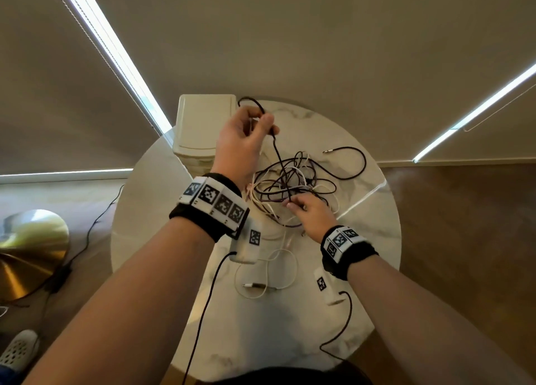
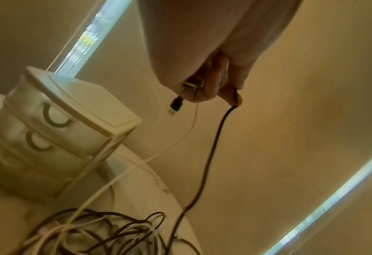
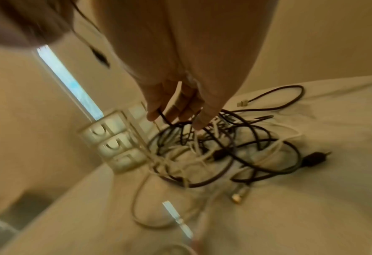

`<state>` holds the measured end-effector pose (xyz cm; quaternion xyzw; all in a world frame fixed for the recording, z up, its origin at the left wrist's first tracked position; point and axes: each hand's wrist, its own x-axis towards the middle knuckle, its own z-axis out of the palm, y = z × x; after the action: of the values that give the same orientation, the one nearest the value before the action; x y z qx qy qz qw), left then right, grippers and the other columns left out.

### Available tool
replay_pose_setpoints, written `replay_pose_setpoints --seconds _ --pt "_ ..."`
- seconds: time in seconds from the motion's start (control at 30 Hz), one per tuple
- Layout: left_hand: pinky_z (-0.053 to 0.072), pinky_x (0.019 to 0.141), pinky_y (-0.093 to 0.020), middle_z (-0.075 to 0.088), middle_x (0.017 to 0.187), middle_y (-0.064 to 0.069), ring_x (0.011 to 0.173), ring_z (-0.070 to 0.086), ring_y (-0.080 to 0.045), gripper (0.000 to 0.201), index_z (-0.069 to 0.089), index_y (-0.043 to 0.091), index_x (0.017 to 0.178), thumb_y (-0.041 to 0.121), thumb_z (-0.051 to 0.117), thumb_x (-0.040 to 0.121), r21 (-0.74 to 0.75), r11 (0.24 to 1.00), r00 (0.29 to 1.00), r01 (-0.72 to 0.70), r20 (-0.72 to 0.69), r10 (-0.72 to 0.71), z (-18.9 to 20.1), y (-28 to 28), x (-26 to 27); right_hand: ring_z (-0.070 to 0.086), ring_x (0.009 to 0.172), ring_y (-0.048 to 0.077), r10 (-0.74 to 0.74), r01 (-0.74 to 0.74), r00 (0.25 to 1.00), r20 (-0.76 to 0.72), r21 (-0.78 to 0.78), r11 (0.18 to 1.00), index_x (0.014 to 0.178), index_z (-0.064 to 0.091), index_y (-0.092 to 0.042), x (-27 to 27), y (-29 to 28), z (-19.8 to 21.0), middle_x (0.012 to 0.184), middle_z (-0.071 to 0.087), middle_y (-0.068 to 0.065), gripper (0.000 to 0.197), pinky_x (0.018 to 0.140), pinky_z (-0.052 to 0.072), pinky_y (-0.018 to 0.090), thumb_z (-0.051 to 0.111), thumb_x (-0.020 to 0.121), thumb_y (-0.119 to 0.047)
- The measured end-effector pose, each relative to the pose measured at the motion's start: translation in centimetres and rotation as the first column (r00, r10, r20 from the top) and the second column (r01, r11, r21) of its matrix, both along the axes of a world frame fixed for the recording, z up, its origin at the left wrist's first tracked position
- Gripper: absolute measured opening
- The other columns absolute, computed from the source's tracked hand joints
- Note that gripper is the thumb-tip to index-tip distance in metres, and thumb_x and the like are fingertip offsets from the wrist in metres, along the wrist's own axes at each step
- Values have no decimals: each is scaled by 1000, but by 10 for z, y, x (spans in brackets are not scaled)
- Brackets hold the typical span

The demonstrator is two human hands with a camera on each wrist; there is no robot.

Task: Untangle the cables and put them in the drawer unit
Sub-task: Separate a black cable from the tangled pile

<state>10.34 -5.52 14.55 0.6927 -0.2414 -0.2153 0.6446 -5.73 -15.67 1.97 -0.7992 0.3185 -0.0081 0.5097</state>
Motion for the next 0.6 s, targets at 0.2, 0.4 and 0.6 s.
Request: replay_pose_setpoints --seconds 0.2,0.4,0.6 --pt "24 47 -41 80 94 -3 49 30 -29 16 45 22 106 36 39 111 58 998 1000 21 -19 -19 -3 2 1 58 92 14 124 -149 984 -124 -220 964 106 74 -15 13 -17 9 108 68 6 16 87 47 31 60 101 -23" --pt "50 72 -36 66 88 1 75 62 -16 23 48 17 113 38 38 111 356 932 955 -74 293 -36 -19 9 0 62 74 0 -44 93 973 227 -210 973 98 60 -17 36 -32 82 87 72 -5 24 70 46 15 45 108 -32" --pt "50 66 -34 62 81 -6 67 53 -9 34 64 30 117 55 67 95 285 953 966 102 200 -163 -27 10 -3 58 69 16 -130 132 872 471 30 991 105 69 -15 53 -40 142 73 58 1 26 72 59 45 48 107 -29"
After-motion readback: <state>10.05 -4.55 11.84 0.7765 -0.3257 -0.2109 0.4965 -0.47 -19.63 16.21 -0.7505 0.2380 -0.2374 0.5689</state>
